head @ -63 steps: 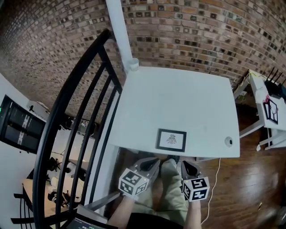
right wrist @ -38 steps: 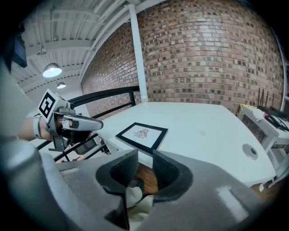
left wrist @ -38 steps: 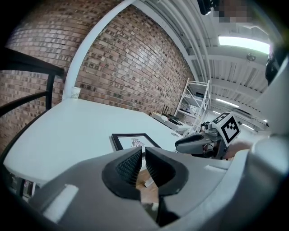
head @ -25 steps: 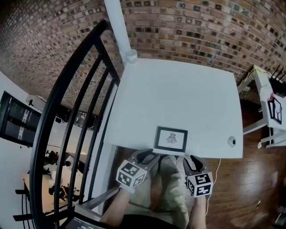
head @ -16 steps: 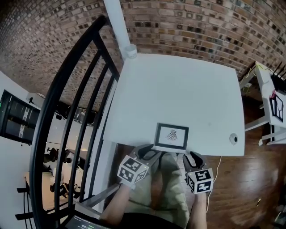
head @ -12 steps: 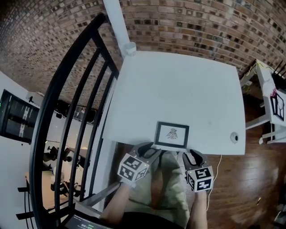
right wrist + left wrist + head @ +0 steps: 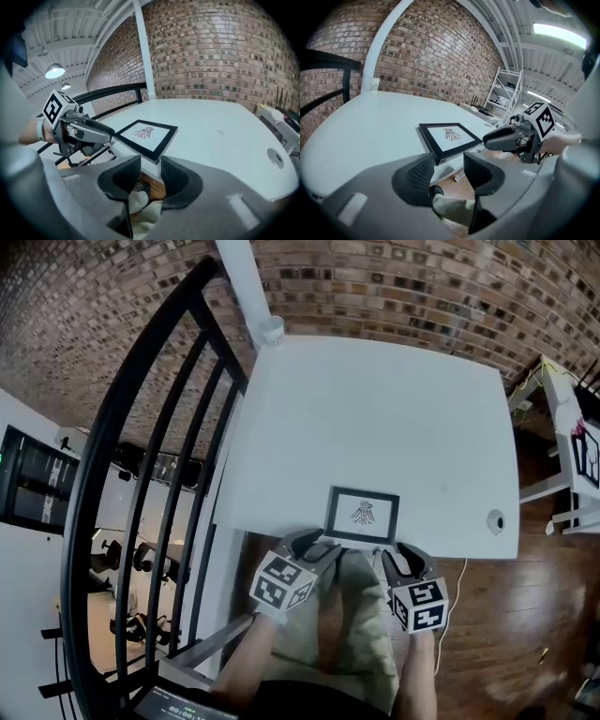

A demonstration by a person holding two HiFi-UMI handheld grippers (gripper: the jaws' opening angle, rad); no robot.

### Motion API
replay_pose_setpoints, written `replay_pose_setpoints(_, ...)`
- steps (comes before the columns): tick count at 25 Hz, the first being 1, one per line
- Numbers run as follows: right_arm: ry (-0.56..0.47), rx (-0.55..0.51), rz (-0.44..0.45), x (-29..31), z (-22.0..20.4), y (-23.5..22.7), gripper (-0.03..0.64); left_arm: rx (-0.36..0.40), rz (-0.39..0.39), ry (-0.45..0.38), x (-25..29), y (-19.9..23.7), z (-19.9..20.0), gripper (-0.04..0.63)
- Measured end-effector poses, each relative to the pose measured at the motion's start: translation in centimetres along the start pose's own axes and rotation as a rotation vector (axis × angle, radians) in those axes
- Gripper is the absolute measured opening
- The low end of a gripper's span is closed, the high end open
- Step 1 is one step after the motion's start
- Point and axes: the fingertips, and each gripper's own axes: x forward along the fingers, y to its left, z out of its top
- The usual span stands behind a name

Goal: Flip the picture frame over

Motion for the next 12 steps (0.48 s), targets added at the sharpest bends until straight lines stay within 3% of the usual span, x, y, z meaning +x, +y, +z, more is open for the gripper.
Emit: replay_pose_setpoints(12,0.009,0.007,0.010,1.1,-0.3,0.2,0.118,-0.006,-0.003,0.001,0.6,0.0,-0.2,0.207)
